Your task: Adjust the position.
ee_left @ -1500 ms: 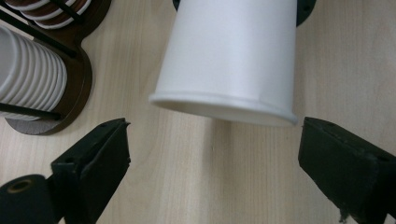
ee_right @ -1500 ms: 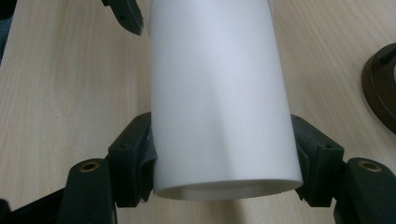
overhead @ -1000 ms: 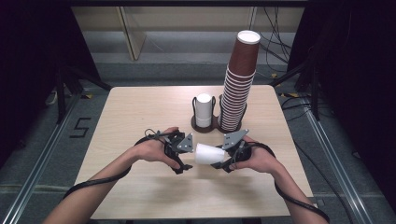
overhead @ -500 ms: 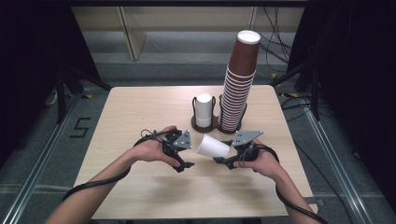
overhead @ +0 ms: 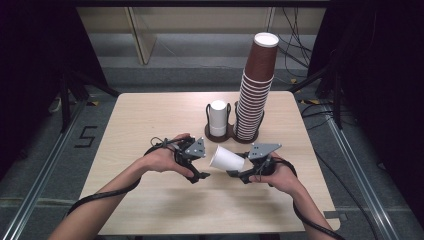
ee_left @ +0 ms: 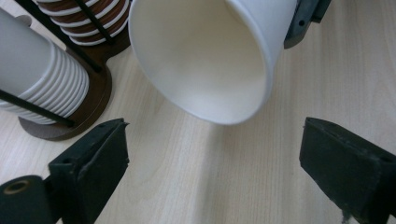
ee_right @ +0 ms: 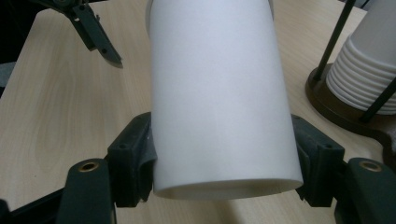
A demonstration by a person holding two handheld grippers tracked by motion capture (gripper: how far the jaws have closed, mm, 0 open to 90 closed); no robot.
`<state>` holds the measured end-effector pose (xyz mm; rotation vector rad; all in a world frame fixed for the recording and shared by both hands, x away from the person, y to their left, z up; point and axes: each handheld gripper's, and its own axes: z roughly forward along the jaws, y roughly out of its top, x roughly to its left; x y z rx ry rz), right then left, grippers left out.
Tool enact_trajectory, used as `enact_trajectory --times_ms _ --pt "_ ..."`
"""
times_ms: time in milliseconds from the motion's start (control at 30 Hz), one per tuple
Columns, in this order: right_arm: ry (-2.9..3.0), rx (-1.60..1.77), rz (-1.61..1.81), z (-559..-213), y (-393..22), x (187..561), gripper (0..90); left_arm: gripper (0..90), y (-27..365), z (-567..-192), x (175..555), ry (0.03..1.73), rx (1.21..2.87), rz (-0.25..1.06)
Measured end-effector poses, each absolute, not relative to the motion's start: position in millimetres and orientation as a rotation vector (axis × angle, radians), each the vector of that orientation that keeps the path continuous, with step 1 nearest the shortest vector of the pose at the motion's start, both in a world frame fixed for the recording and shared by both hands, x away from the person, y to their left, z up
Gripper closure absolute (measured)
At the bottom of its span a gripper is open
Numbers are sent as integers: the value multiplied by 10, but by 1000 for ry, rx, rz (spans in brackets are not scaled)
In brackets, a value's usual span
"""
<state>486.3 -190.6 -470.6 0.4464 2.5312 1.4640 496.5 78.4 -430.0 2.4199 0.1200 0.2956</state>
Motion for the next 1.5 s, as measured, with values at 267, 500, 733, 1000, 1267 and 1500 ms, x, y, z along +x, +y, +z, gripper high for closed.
enact_trajectory --times_ms 267,500,733,1000,1267,1500 --pt "2548 446 1470 -4712 -1865 4852 334 36 679 -4309 4999 106 2359 255" --pt "2546 431 1465 -4722 -1865 4856 334 34 649 -4306 5064 118 2326 229" --pt "2550 409 1465 -4711 -1825 4859 334 35 617 -4313 5077 104 2318 207" --pt "2563 394 1457 -4720 -1803 4854 334 54 592 -4308 5084 99 2294 184" --pt "2562 370 1458 -4716 -1782 4845 334 75 564 -4320 5085 81 2300 172" --pt "2568 360 1450 -4708 -1770 4833 335 128 561 -4329 5089 73 2297 180"
